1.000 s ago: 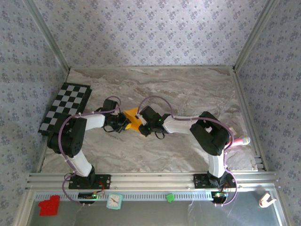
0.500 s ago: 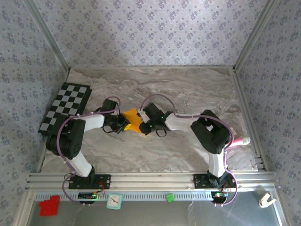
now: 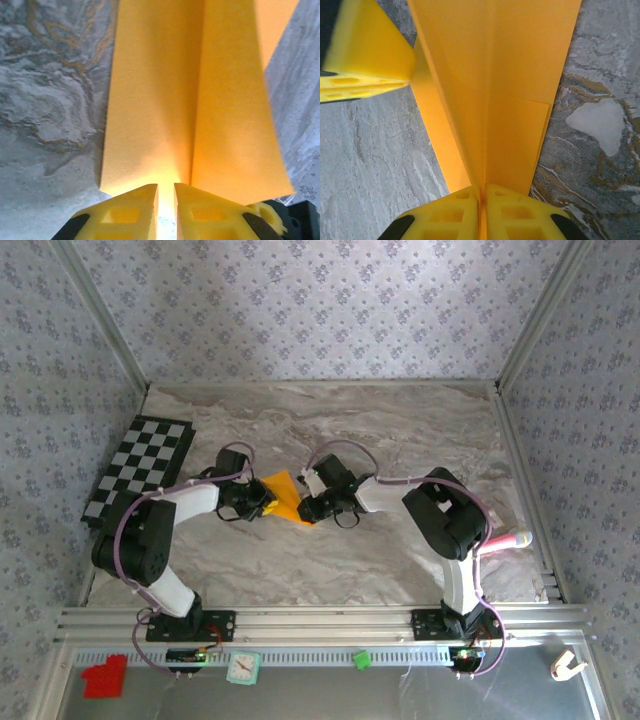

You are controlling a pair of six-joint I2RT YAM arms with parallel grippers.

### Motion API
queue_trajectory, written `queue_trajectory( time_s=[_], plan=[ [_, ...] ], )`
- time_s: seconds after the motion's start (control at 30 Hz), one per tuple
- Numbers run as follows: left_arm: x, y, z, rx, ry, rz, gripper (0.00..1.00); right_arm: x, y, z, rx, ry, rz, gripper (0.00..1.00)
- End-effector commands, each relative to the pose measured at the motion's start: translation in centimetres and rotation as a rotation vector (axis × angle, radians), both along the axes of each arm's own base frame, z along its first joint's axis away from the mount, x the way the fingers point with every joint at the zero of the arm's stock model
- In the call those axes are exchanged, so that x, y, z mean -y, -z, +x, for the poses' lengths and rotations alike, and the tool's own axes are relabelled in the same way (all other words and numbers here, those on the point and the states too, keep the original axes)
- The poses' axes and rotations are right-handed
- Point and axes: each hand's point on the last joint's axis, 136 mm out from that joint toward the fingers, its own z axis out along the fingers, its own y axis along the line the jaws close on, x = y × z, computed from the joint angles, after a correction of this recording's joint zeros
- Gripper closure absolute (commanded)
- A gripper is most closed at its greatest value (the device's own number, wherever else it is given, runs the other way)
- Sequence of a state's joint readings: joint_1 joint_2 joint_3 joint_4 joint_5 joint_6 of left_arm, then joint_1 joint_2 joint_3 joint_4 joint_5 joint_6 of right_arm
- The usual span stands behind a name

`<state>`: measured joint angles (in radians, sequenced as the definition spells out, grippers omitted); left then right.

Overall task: Fold a paper plane with a square sheet of paper (pick it up from the middle)
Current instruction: Fourth fold the wing at the center of the table.

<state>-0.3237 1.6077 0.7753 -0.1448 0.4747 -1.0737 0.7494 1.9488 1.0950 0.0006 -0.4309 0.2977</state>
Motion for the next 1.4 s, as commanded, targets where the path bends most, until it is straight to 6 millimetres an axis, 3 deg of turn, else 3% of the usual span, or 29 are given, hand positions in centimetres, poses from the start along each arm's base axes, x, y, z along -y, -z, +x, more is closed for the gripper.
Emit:
queue_trajectory(
  time_s=[0.0,0.43,0.83,1.37],
  plan=[
    [0.2,-1.0,0.0,0.062,0.017,-0.014,0.82,-0.1,0.7,-0.7,-0.076,0.001,0.03,0.89],
    [1.5,-1.4,-0.1,0.187,0.07,-0.1,0.68,-0.3,1.3,-0.7,-0.201,0.049,0.121,0.91],
    [2.2,-1.2,0.2,0.219,0.117,-0.085,0.62,0.4,1.6,-0.4,-0.224,0.074,0.124,0.9],
    [2.9,-1.3,0.8,0.247,0.155,-0.083,0.65,0.4,1.4,0.0,-0.244,0.087,0.155,0.9]
  ],
)
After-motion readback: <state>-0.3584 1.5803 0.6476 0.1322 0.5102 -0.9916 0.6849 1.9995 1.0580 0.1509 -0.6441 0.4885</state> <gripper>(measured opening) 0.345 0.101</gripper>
